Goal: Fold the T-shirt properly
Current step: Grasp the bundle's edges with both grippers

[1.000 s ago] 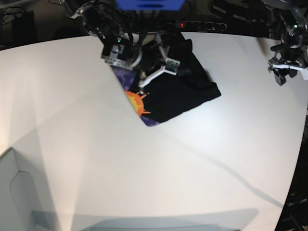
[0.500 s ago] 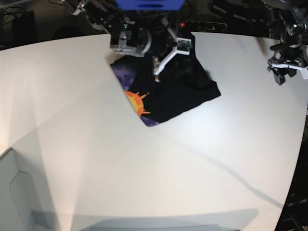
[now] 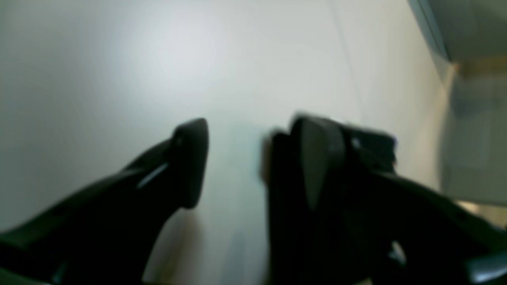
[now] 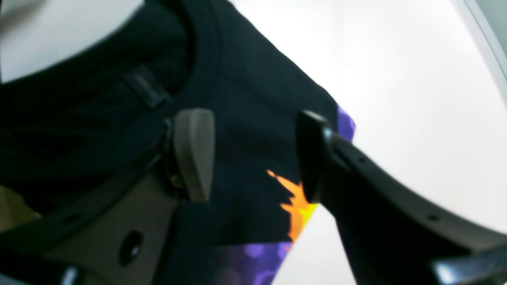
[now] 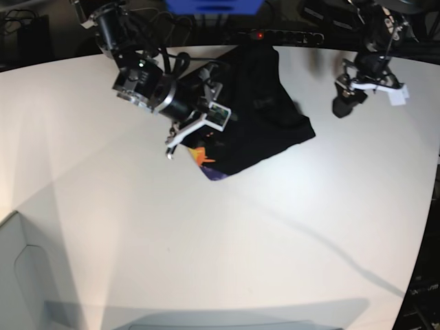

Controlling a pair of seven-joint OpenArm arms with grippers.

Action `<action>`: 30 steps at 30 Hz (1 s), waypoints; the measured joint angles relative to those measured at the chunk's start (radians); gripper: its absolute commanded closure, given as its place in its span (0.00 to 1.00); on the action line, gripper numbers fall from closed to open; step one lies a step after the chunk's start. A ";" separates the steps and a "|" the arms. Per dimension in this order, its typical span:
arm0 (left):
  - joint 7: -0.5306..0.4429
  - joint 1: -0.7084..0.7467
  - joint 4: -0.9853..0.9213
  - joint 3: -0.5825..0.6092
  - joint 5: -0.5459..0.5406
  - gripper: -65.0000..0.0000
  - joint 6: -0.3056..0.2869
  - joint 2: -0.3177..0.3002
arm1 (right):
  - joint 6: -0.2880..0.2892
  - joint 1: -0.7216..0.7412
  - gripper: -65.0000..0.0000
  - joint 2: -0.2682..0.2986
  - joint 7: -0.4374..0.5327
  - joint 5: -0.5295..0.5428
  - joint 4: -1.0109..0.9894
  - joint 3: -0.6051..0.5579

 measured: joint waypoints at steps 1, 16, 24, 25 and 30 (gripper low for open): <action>0.002 0.000 -0.001 0.013 -0.002 0.34 0.000 0.027 | 0.000 0.002 0.45 0.000 0.000 0.000 0.000 0.008; -0.128 0.003 -0.191 0.326 0.134 0.34 -0.024 0.060 | 0.000 0.003 0.45 0.004 -0.009 -0.003 -0.001 0.036; -0.172 -0.014 -0.264 0.417 0.128 0.72 -0.037 -0.001 | 0.000 0.003 0.45 0.004 -0.008 -0.003 -0.001 0.036; -0.165 -0.014 -0.266 0.425 0.131 0.78 -0.036 -0.004 | 0.000 0.003 0.45 0.004 -0.008 -0.002 -0.001 0.037; -0.135 -0.031 -0.274 0.436 0.127 1.00 -0.034 -0.050 | 0.000 0.004 0.45 -0.002 -0.008 -0.003 -0.001 0.110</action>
